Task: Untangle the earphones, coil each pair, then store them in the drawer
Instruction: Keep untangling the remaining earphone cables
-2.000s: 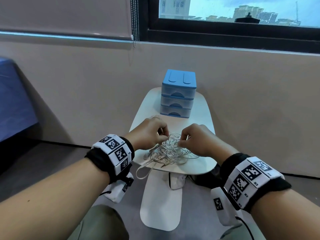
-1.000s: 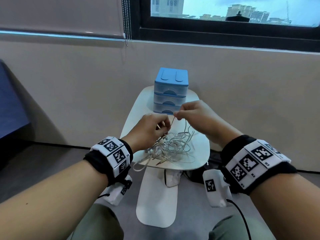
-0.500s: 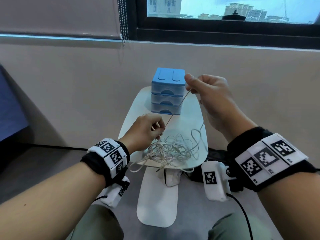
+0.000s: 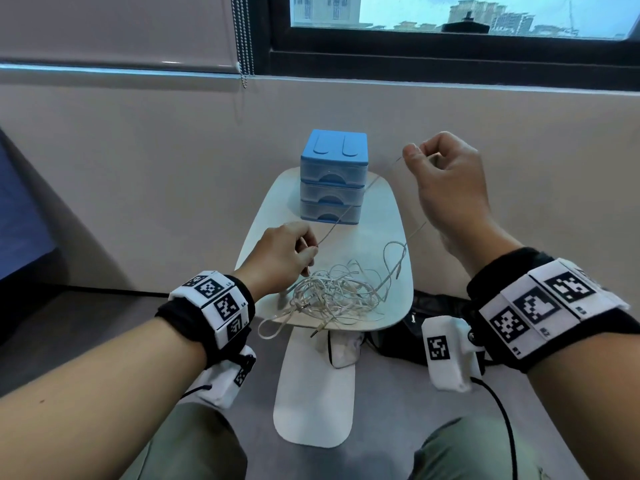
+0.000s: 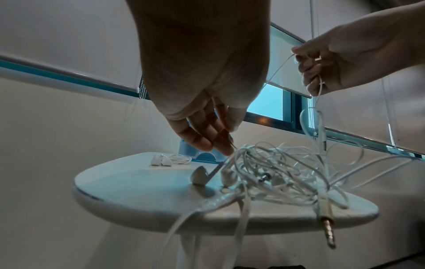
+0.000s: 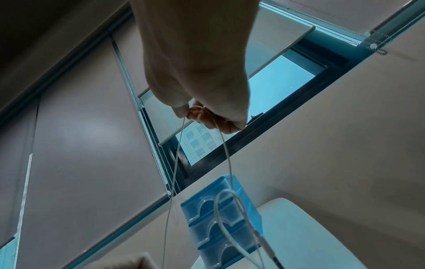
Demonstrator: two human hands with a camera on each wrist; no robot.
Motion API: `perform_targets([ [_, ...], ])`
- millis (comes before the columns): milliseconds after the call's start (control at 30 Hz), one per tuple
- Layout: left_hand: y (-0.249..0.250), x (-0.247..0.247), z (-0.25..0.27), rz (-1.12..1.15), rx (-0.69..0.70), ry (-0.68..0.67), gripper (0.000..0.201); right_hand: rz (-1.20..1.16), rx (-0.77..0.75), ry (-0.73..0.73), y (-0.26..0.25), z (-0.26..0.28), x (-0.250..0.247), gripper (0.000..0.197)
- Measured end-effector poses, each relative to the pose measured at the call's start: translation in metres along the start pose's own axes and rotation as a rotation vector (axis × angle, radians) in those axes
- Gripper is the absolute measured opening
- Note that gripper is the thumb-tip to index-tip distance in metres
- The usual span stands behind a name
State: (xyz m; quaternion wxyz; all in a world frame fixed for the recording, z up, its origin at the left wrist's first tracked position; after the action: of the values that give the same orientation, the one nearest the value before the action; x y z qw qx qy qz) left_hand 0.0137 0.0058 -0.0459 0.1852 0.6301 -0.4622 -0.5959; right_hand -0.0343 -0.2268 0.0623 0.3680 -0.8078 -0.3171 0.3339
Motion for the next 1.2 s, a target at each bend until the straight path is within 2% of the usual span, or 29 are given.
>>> perform_targets([
  [133,-0.002,0.009,0.002,-0.044,-0.071,-0.106,0.004,0.116,-0.045,0.016,-0.005,-0.003,-0.002,0.027],
  [200,-0.003,0.013,0.006,-0.071,-0.098,-0.18,0.019,0.096,-0.046,0.015,-0.008,-0.004,-0.001,0.028],
  [300,-0.002,0.022,0.013,-0.192,-0.097,-0.34,0.055,0.138,-0.04,-0.008,-0.009,-0.004,0.003,0.026],
  [367,-0.004,0.027,0.017,-0.317,-0.09,-0.407,0.063,0.19,-0.05,-0.004,-0.013,-0.006,0.002,0.025],
  [500,-0.006,0.029,0.013,-0.287,-0.083,-0.352,0.038,0.185,-0.1,0.093,-0.028,-0.006,-0.013,0.024],
  [600,-0.008,0.028,0.009,-0.279,-0.078,-0.33,0.03,0.243,-0.207,0.177,-0.045,-0.001,-0.023,0.027],
  [667,-0.005,0.025,0.008,-0.326,-0.046,-0.314,0.026,0.298,-0.271,0.178,-0.053,0.001,-0.026,0.025],
  [800,0.004,0.014,0.005,-0.408,0.013,-0.214,0.017,0.419,-0.262,0.164,-0.05,-0.002,-0.034,0.024],
  [933,0.021,0.004,0.0,-0.375,0.116,-0.127,0.012,0.585,-0.046,-0.031,-0.015,-0.002,-0.031,0.035],
  [1000,0.03,0.003,0.0,-0.399,0.171,-0.127,0.015,0.537,0.087,-0.217,0.007,0.006,-0.023,0.039],
  [1100,0.04,0.004,-0.001,-0.434,0.22,-0.143,0.022,0.494,0.263,-0.577,0.035,0.034,-0.004,0.045],
  [1200,0.045,0.009,0.0,-0.429,0.227,-0.165,0.029,0.451,0.249,-0.749,0.046,0.058,0.017,0.045],
])
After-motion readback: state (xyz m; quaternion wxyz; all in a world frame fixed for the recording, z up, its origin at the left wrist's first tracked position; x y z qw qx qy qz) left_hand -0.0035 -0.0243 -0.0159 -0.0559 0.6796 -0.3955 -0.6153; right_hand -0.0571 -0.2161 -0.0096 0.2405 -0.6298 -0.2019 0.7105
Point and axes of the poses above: each hand's wrist, its own z-axis away from the middle knuckle, its own x-axis out of the palm, y = z × x, the point moved 6 cm from there along -z, towards the middle knuckle, and after that the axes turned 7 degrees about z, right-handed, at the moved point
